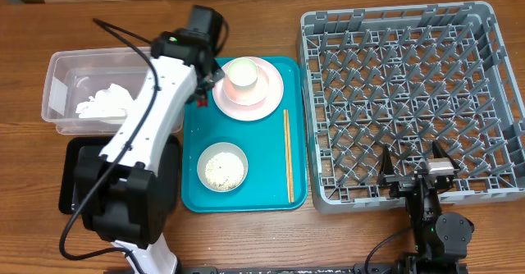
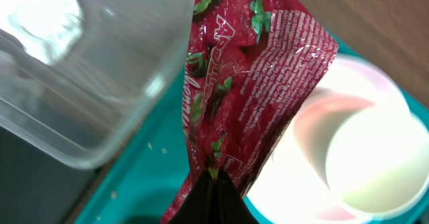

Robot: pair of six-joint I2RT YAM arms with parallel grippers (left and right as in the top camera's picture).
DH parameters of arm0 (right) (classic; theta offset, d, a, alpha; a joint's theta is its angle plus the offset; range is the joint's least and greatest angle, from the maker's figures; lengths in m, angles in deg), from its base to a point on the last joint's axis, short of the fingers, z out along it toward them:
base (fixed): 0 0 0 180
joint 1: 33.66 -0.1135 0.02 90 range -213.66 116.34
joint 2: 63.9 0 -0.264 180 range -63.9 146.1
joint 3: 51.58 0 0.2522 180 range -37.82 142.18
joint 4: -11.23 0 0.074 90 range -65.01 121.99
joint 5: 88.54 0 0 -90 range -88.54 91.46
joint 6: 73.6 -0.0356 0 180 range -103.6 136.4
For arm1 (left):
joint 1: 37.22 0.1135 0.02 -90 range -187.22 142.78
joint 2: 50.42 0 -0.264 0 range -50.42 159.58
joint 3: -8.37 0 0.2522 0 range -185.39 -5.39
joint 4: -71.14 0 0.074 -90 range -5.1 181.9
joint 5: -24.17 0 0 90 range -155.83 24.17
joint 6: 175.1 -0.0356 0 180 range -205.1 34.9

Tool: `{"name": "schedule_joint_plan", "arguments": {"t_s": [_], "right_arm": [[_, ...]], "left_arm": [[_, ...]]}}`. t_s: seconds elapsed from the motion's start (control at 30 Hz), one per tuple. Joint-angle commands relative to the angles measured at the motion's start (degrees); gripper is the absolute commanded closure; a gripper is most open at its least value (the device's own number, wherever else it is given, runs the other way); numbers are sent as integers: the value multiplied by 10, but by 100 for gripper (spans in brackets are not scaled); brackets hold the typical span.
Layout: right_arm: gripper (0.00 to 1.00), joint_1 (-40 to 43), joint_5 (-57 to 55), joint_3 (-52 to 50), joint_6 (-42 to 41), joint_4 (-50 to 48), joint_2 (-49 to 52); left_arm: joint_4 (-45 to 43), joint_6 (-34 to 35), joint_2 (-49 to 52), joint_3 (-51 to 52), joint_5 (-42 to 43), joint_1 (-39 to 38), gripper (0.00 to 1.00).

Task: Sort waste into correct bins and load items into the dishwasher
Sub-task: 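Carry the red wrapper left and drop it into the clear bin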

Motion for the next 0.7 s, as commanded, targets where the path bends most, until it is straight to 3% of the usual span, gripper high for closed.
{"name": "schedule_joint_plan", "arguments": {"t_s": [0.0, 0.43, 0.67], "right_arm": [[0, 0, 3, -6, 2, -3, -6], [0, 0, 3, -6, 2, -3, -6], [0, 0, 3, -6, 2, -3, -6]], "left_arm": [[4, -9, -7, -16, -22, 35, 96], [18, -8, -3, -10, -22, 153, 94], [-37, -2, 7, 32, -22, 181, 89]]}}
